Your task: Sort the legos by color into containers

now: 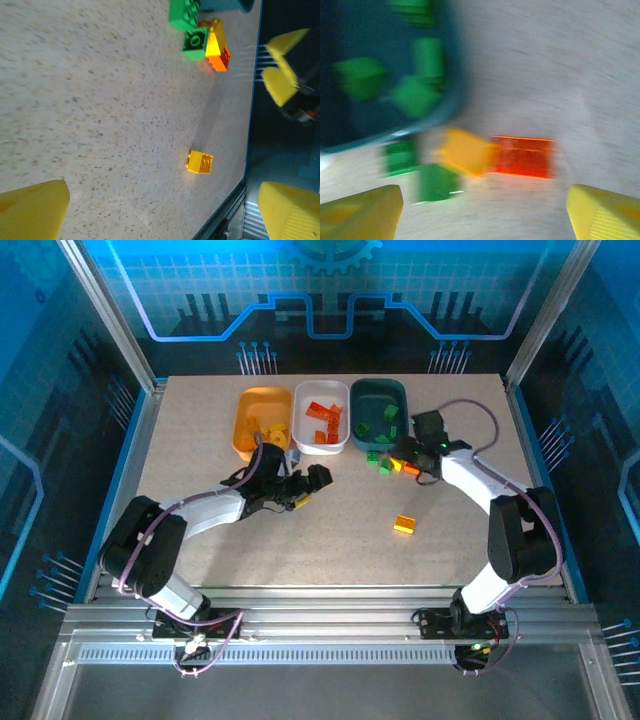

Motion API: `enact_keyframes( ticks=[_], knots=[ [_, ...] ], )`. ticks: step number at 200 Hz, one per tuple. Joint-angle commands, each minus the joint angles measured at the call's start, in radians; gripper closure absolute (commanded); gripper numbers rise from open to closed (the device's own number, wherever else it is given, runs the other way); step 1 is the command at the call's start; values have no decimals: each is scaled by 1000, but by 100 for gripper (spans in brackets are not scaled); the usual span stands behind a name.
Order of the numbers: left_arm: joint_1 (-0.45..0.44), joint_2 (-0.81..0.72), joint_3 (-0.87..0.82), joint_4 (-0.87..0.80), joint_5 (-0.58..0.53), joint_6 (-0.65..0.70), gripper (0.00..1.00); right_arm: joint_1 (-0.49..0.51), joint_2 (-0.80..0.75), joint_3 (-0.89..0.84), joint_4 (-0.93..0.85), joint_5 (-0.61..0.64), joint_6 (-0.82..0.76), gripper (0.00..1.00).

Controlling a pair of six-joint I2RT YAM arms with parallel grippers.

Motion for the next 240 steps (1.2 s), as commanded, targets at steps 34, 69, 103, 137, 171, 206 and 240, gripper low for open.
enact_keyframes(
  ticks=[34,69,103,137,171,206,240],
  knots=[
    [-32,63,64,-17,-34,30,2,-90,101,6,18,-74,30,18],
    [-32,64,18,-6,-42,26,2,-91,145,0,56,-102,43,18],
    [-32,57,9,-13,-46,35,1,-110,120,-19,-9,-23,70,19],
    [-32,72,25,-10,-44,36,1,-160,56,-67,-49,21,67,19],
    [-32,76,25,-3,-41,35,1,-144,-35,-107,12,-31,5,19],
    [-26,46,26,-29,-60,52,1,-109,65,-1,4,-127,-73,16],
    [-20,12,-2,-31,-73,54,1,-110,165,74,-13,-226,-87,16]
  ],
)
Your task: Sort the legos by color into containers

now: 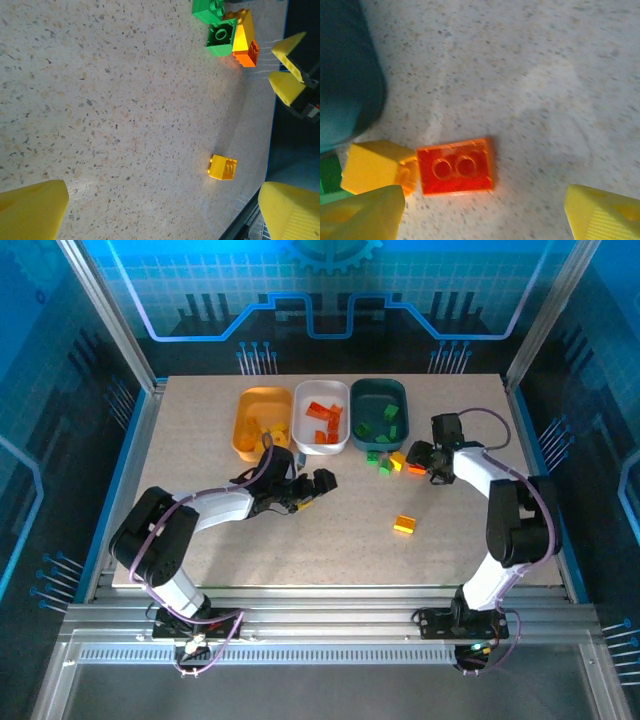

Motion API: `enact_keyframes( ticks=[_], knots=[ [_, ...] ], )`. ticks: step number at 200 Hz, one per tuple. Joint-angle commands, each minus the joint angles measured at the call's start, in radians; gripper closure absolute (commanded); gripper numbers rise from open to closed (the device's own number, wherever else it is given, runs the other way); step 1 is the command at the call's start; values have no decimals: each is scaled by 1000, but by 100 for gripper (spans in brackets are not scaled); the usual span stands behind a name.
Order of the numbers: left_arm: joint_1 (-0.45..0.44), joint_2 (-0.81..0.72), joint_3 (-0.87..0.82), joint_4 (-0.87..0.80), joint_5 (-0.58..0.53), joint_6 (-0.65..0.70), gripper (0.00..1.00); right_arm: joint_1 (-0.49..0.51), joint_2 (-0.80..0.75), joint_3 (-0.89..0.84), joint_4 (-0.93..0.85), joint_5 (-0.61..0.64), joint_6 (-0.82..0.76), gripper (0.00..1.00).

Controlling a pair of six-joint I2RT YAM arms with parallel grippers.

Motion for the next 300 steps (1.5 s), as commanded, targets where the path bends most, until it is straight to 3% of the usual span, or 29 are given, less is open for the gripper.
enact_keyframes(
  ticks=[1,23,42,154,202,256,300],
  knots=[
    [5,-49,-19,-20,-23,27,1,8,61,48,-20,-104,-40,16],
    [11,-54,-30,-18,-22,27,1,8,109,89,-39,-142,-63,16],
    [14,-57,-34,-16,-19,24,1,4,135,108,-83,-99,-39,18],
    [19,-43,-40,3,-15,19,1,-47,103,28,-85,-28,19,26],
    [23,-49,-32,-6,-11,20,1,-50,180,126,-121,-16,1,29],
    [46,-78,-46,-22,-12,26,1,-44,239,212,-169,7,-29,43],
    [51,-79,-45,-22,-8,25,1,-38,217,196,-157,5,-35,50]
  ],
)
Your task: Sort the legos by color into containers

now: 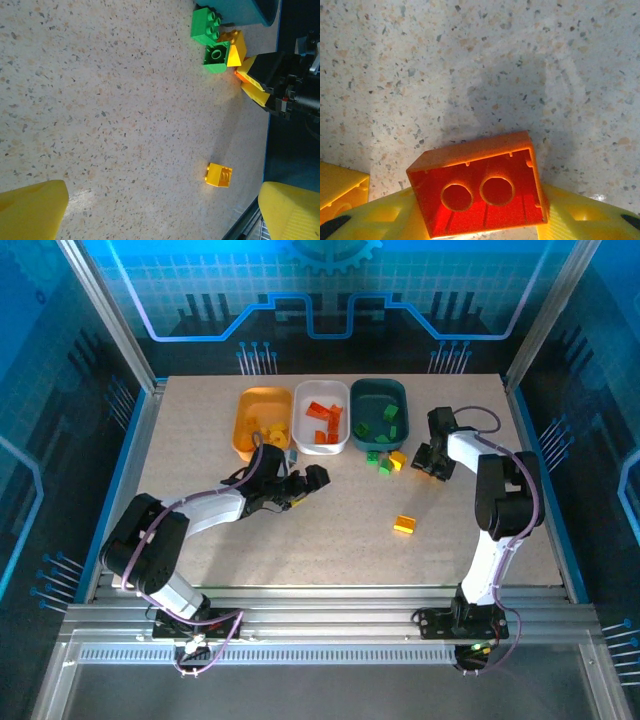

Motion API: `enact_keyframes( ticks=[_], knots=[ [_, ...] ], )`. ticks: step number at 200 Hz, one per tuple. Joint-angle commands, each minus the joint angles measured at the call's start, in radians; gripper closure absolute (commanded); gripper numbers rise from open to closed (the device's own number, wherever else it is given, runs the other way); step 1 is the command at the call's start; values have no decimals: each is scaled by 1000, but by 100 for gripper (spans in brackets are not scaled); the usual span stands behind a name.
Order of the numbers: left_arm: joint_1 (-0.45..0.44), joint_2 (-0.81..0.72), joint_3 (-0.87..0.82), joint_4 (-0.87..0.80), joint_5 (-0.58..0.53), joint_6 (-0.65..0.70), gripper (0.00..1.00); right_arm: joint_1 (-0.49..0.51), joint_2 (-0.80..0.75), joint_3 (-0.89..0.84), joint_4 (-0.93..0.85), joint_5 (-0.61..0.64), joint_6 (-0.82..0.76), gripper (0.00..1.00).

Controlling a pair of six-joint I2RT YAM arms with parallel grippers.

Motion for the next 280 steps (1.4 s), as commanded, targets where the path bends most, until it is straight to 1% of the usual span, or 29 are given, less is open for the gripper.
enact_keyframes(
  ticks=[1,35,56,81,105,136,167,193,215,229,236,244,260,266,280],
  knots=[
    [8,-23,-18,-15,2,26,1,-11,12,6,37,15,-17,50],
    [24,-42,-21,-30,-2,35,1,10,-48,-28,47,29,-19,51],
    [62,-68,-31,-37,6,35,1,37,-111,-54,46,56,-23,51],
    [144,-116,-55,-50,13,19,1,93,-196,-74,36,86,-28,51],
    [253,-168,-84,-94,1,-16,1,198,-245,-52,21,120,-31,51],
    [370,-218,-134,-116,5,-58,1,362,-192,65,12,128,-44,51],
    [446,-249,-188,-106,33,-90,1,476,-44,242,39,114,-95,51],
    [456,-244,-209,-87,70,-94,1,494,140,463,-1,94,-109,51],
    [454,-226,-218,-61,112,-99,1,486,304,686,-86,97,-119,51],
    [454,-219,-223,-54,125,-101,1,477,388,824,-147,66,-125,46],
    [453,-217,-225,-45,129,-104,1,475,422,886,-172,54,-131,42],
    [451,-216,-226,-32,133,-108,1,477,441,946,-198,53,-143,35],
    [433,-213,-222,13,153,-111,1,485,419,962,-215,78,-167,27],
    [419,-213,-215,20,155,-106,1,486,405,937,-208,91,-170,26],
    [367,-206,-171,-14,142,-62,1,483,308,835,-175,119,-169,24]
  ],
)
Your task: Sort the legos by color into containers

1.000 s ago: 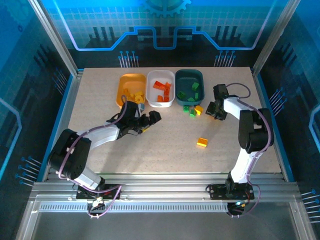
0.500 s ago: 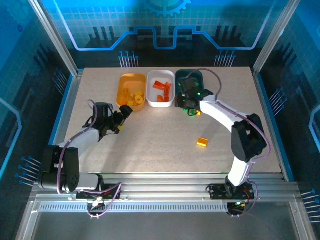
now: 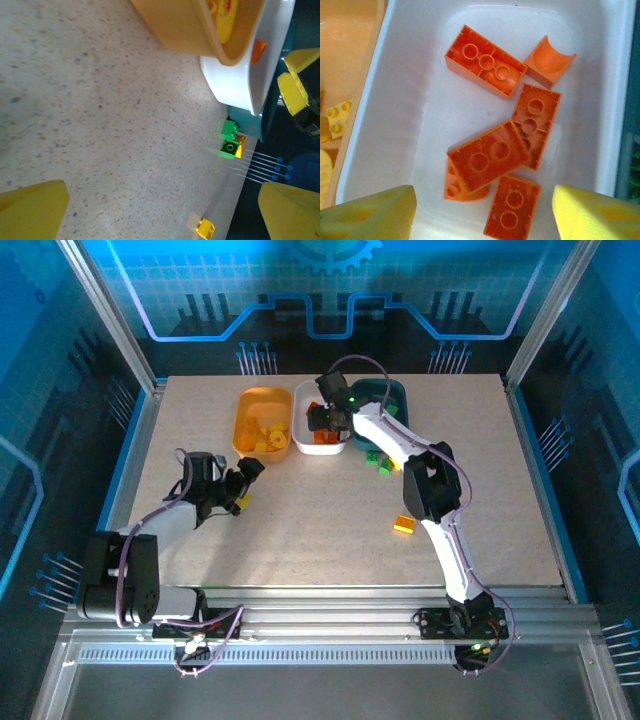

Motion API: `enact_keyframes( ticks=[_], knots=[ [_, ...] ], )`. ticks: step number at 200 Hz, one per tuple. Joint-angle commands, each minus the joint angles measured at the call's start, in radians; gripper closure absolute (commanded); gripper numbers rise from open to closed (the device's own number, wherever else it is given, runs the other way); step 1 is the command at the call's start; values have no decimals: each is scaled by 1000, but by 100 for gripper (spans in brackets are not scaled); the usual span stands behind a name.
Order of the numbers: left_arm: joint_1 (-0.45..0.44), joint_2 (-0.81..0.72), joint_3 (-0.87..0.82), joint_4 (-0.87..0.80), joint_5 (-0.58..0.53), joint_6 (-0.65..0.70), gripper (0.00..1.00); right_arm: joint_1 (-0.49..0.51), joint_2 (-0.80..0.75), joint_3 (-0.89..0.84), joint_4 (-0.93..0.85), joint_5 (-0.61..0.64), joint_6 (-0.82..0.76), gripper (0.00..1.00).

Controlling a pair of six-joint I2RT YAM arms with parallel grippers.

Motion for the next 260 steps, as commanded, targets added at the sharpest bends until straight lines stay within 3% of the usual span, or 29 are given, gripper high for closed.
enact_keyframes(
  ticks=[1,30,54,73,117,160,190,208,260],
  knots=[
    [-67,14,46,9,31,35,1,0,-131,-70,-29,43,-27,23],
    [-186,45,113,-17,-26,86,1,-28,-391,-480,115,111,13,23],
    [-306,110,161,6,-49,104,1,-69,-585,-780,127,148,114,23],
    [-389,170,192,42,-70,114,1,-69,-706,-966,80,193,190,17],
    [-537,340,284,86,-92,112,1,-59,-960,-1312,65,129,307,7],
    [-567,436,313,151,-77,76,1,-55,-1036,-1426,71,-2,347,5],
    [-568,438,315,135,-79,88,1,-55,-963,-1441,150,-70,351,6],
    [-565,426,310,117,-82,100,1,-53,-912,-1428,161,-44,376,8],
    [-515,397,278,112,-74,95,1,-29,-905,-1410,144,98,411,40]
  ],
)
